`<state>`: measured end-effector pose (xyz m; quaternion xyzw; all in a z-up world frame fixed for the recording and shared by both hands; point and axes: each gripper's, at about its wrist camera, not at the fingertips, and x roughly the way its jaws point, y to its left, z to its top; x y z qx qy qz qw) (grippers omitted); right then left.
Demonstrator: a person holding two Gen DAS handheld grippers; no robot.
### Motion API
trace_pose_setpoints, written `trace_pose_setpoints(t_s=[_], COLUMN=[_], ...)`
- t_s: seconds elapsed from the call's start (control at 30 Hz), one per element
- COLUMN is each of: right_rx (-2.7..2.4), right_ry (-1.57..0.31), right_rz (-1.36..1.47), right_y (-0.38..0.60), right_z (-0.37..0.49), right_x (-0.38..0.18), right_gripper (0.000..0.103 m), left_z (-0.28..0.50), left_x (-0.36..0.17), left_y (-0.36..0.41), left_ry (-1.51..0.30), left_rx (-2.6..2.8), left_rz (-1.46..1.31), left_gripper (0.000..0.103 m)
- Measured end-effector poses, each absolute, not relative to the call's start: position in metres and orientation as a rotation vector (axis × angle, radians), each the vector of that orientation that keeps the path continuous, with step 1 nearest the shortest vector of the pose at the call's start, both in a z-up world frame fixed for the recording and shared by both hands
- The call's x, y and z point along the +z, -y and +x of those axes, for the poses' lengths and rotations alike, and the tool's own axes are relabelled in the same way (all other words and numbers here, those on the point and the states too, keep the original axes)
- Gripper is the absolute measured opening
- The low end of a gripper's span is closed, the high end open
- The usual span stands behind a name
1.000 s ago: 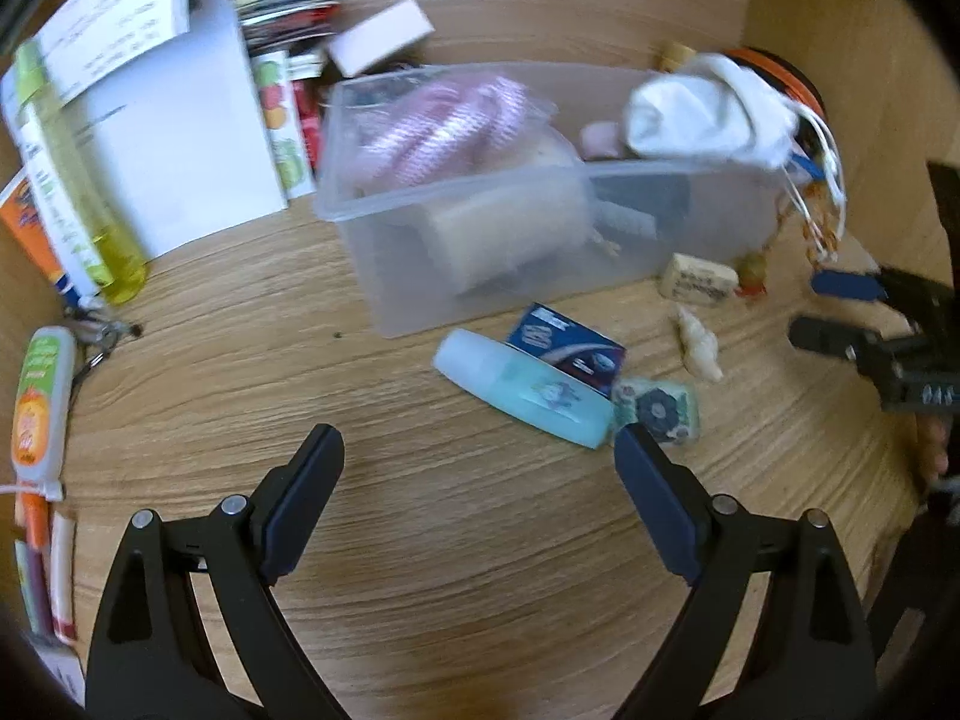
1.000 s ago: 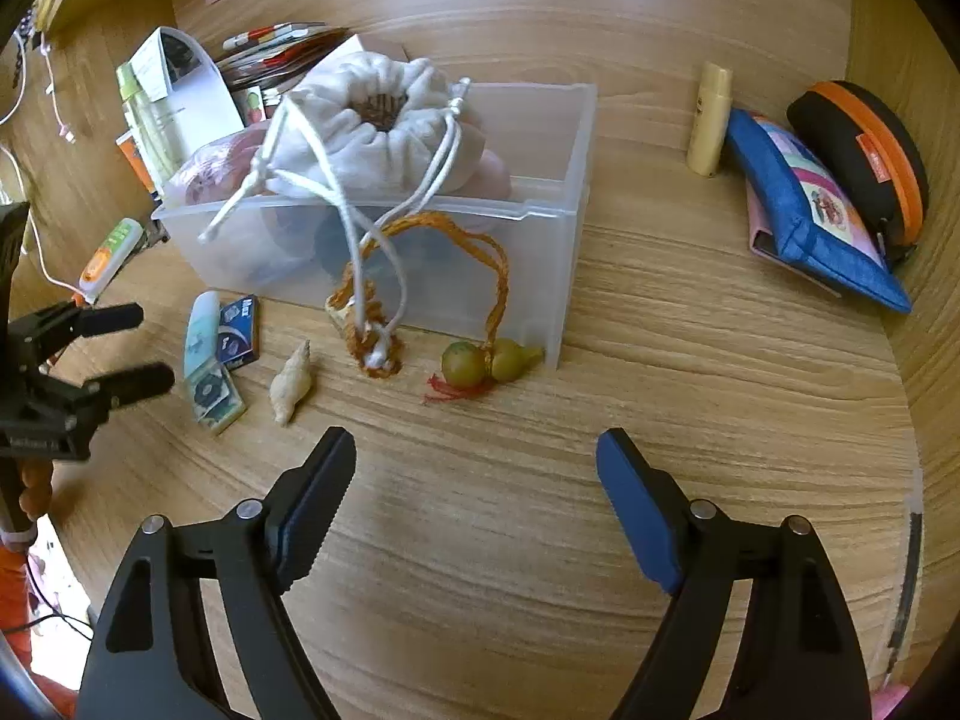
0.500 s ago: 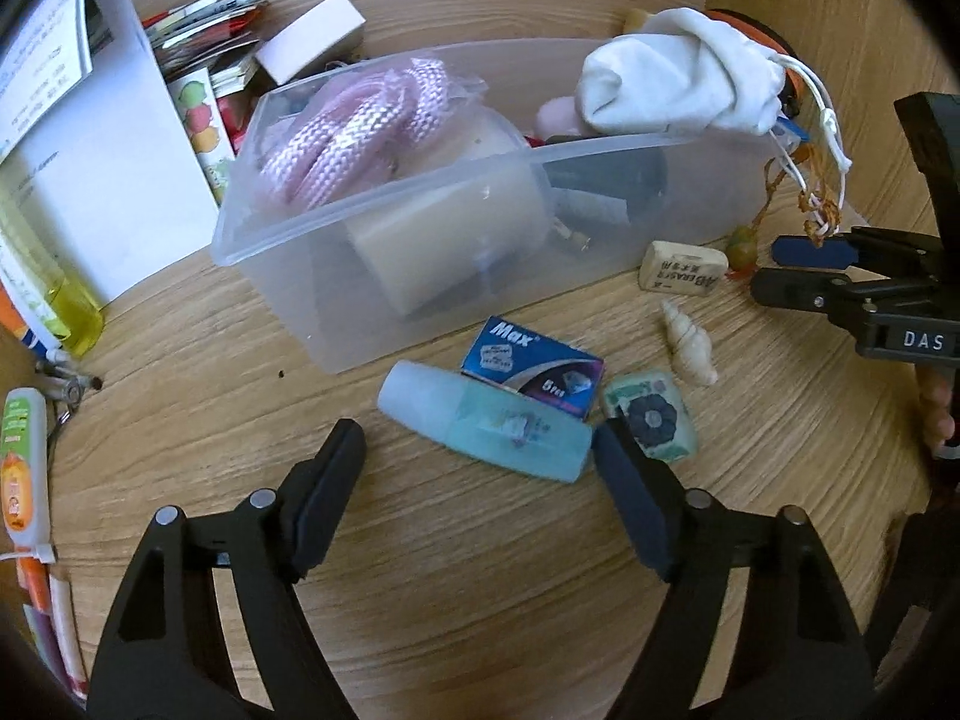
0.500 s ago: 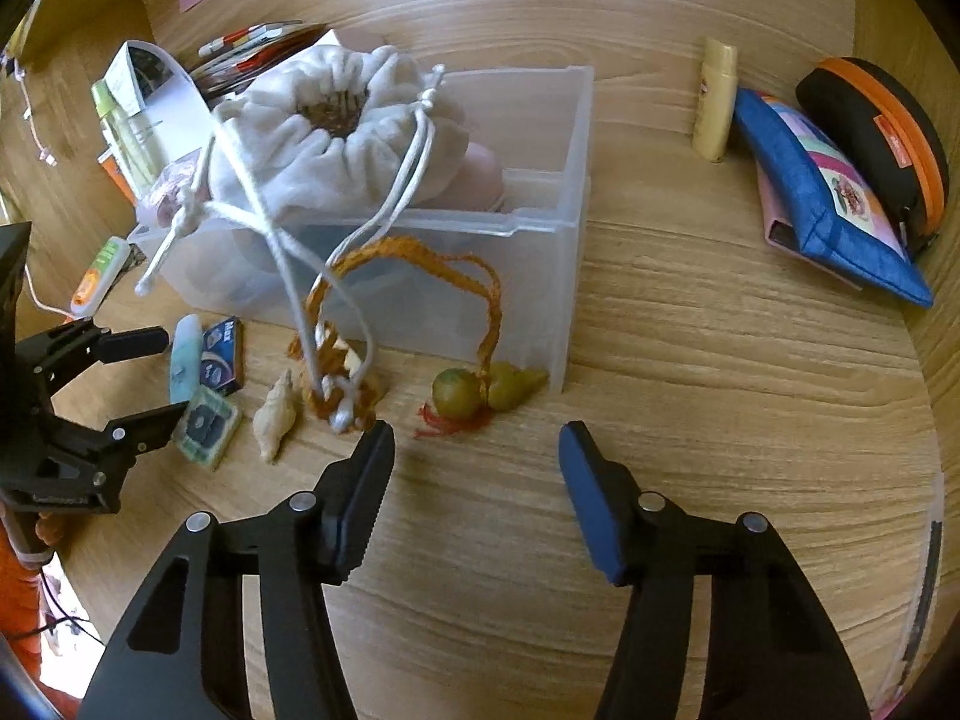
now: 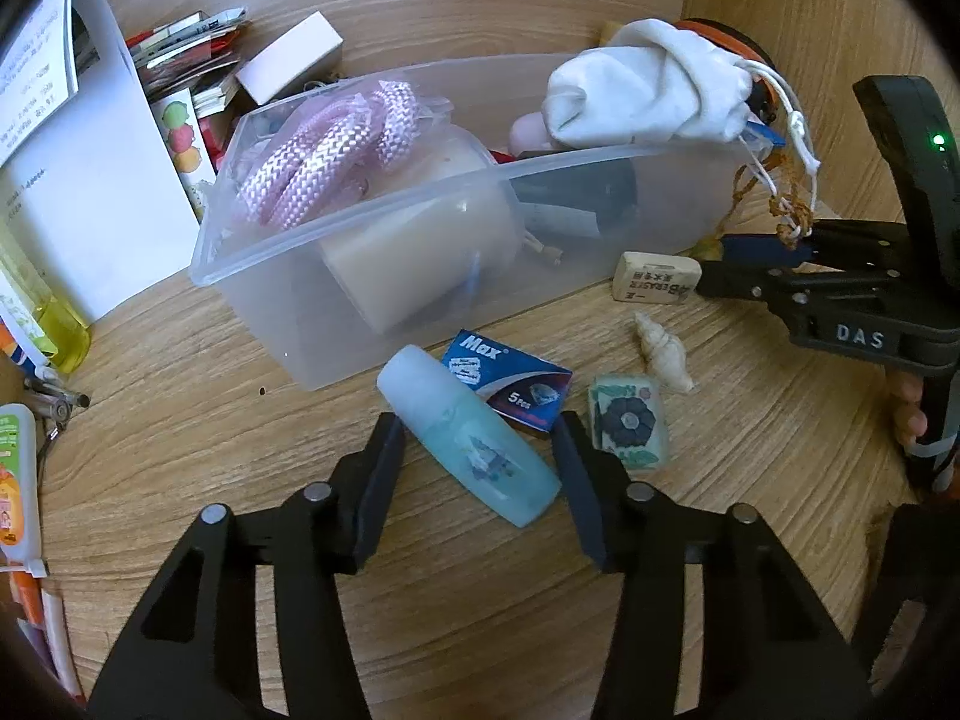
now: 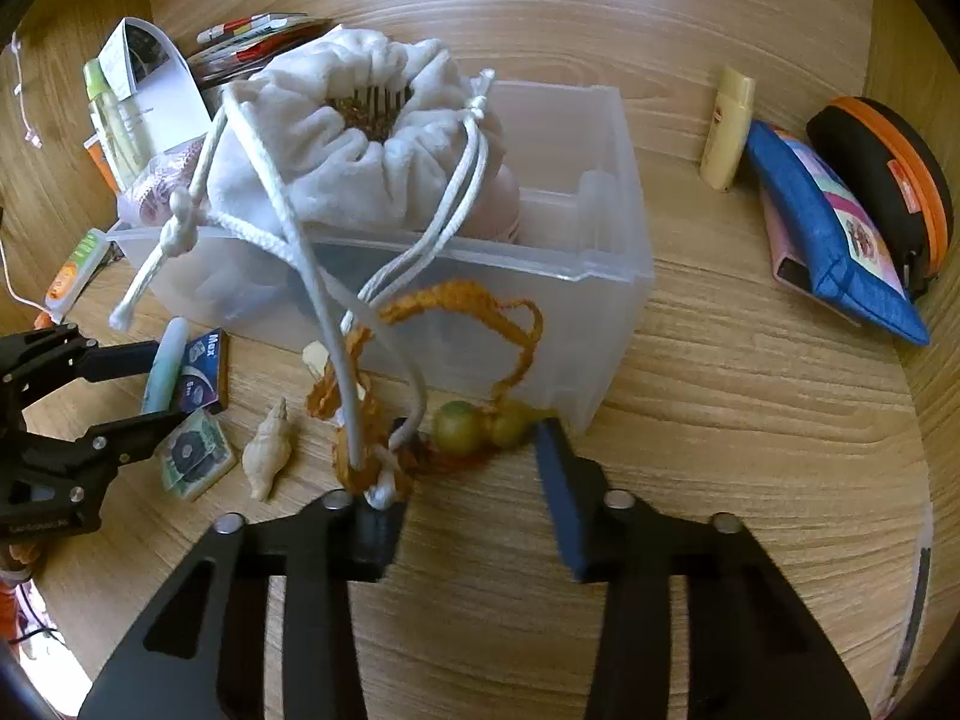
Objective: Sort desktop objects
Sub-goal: 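Grasp the light blue bottle with the left tool while the right tool grasps the beaded orange cord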
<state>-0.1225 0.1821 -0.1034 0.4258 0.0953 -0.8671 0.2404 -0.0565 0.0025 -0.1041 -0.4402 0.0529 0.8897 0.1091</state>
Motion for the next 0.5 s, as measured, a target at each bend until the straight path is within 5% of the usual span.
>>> trace_pose_setpoints(t_s=[0.27, 0.5], right_rx=[-2.336, -2.266], right_ry=[-0.205, -0.181], right_rz=[1.17, 1.173], right_y=[-0.188, -0.198], right_z=[-0.12, -0.113], right_x=[-0.102, -0.097], right_gripper=[0.028, 0.015], left_z=[-0.043, -0.024], left_x=[-0.104, -0.098], left_y=[0.005, 0.019], left_ry=[-0.099, -0.069], left_rx=[2.63, 2.666], left_rz=[-1.303, -1.305], left_gripper=[0.031, 0.025])
